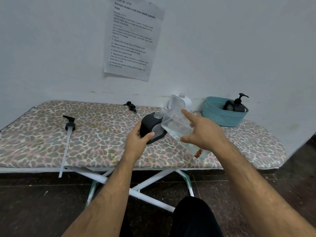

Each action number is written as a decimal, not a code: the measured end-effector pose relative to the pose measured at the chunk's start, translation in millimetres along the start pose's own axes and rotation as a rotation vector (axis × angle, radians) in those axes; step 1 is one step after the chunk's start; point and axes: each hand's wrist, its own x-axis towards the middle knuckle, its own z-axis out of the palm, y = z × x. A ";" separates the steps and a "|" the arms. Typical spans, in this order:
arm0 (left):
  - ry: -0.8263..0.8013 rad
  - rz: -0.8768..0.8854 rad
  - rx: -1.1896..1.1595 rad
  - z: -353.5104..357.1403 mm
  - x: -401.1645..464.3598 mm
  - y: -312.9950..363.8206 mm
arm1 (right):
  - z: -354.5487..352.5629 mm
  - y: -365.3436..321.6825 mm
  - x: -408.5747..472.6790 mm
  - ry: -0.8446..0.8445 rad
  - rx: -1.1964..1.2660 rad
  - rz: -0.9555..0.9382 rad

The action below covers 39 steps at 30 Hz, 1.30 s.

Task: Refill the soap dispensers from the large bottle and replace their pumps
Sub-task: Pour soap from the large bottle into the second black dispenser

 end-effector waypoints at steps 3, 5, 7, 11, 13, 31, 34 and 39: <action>-0.004 0.002 0.002 -0.1 0.8 -1.4 | -1.0 -1.6 0.7 -0.005 -0.025 0.003; -0.005 0.000 0.003 -0.2 1.1 -1.4 | -1.4 -2.5 1.2 0.004 -0.053 0.001; -0.006 -0.006 0.004 -0.1 1.3 -1.5 | -2.1 -3.1 1.4 0.013 -0.077 -0.001; -0.001 -0.012 0.003 -0.1 1.2 -0.8 | -3.9 -3.4 2.0 0.012 -0.098 -0.006; -0.003 -0.005 -0.002 -0.1 0.2 0.6 | -5.4 -3.8 2.3 0.009 -0.105 -0.008; -0.005 0.001 -0.003 0.1 -1.0 1.2 | -16.7 -8.8 9.2 -0.056 -0.120 0.011; 0.000 -0.003 -0.003 0.4 -1.3 2.7 | -18.1 -8.9 9.4 -0.067 -0.123 0.011; 0.010 -0.008 0.004 0.4 -1.8 4.2 | -19.9 -9.8 10.6 -0.074 -0.127 0.011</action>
